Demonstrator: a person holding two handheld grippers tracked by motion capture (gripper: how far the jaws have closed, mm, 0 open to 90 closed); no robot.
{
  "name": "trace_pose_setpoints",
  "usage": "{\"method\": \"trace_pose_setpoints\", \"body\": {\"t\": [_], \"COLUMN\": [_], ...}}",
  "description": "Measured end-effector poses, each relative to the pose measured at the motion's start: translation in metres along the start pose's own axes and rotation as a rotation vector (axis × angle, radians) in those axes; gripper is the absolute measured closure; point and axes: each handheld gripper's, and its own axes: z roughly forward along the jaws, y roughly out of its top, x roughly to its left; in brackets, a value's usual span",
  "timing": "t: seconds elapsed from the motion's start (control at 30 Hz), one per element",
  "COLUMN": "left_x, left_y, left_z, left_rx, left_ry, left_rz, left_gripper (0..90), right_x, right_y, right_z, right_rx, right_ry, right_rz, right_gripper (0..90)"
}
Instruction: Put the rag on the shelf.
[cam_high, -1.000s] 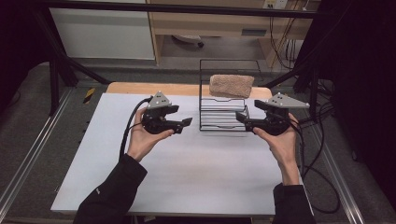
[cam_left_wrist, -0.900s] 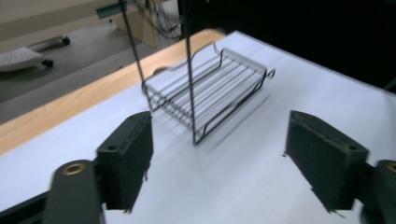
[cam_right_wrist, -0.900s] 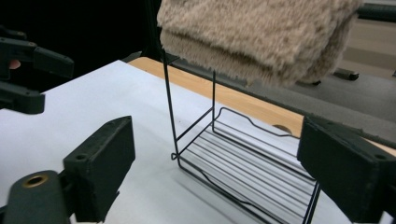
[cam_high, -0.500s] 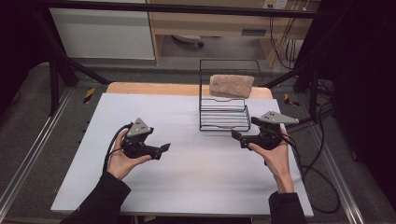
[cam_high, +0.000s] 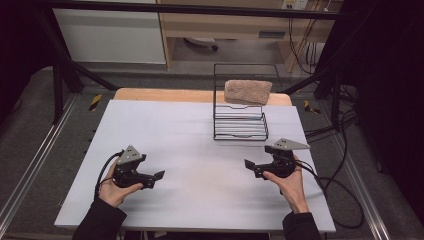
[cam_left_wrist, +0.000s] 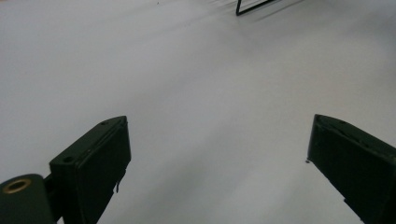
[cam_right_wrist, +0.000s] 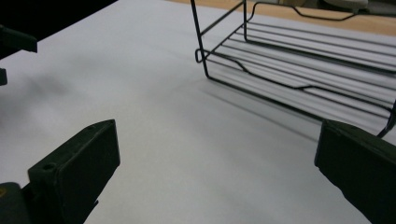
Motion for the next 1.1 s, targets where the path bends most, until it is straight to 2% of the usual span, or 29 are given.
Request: {"method": "trace_pose_setpoints", "body": {"t": [0.13, 0.33, 0.47, 0.7, 0.8, 1.1], "left_x": [0.005, 0.01, 0.013, 0.014, 0.017, 0.016], "left_y": [-0.01, -0.021, -0.028, -0.033, -0.035, -0.039], "left_z": [-0.005, -0.012, -0.013, -0.015, -0.014, -0.01], "left_rx": [0.01, -0.01, -0.011, -0.009, -0.004, 0.023], "left_ry": [0.009, 0.018, 0.012, 0.011, 0.017, 0.018], "left_rz": [-0.004, 0.011, 0.016, 0.008, 0.001, 0.018], "left_gripper": [4.7, 4.6, 4.7, 4.7, 4.7, 4.7], "right_x": [-0.004, -0.009, -0.013, -0.017, -0.018, -0.018], "right_y": [-0.015, -0.039, -0.05, -0.066, -0.07, -0.071], "right_z": [-0.001, -0.004, -0.007, -0.012, -0.012, -0.01], "right_rx": [0.019, 0.055, 0.076, 0.108, 0.122, 0.125], "right_ry": [0.007, 0.027, 0.044, 0.043, 0.039, 0.042], "right_rz": [-0.012, -0.021, -0.013, 0.004, 0.007, -0.004], "right_gripper": [0.5, 0.5, 0.5, 0.6, 0.6, 0.6]}}
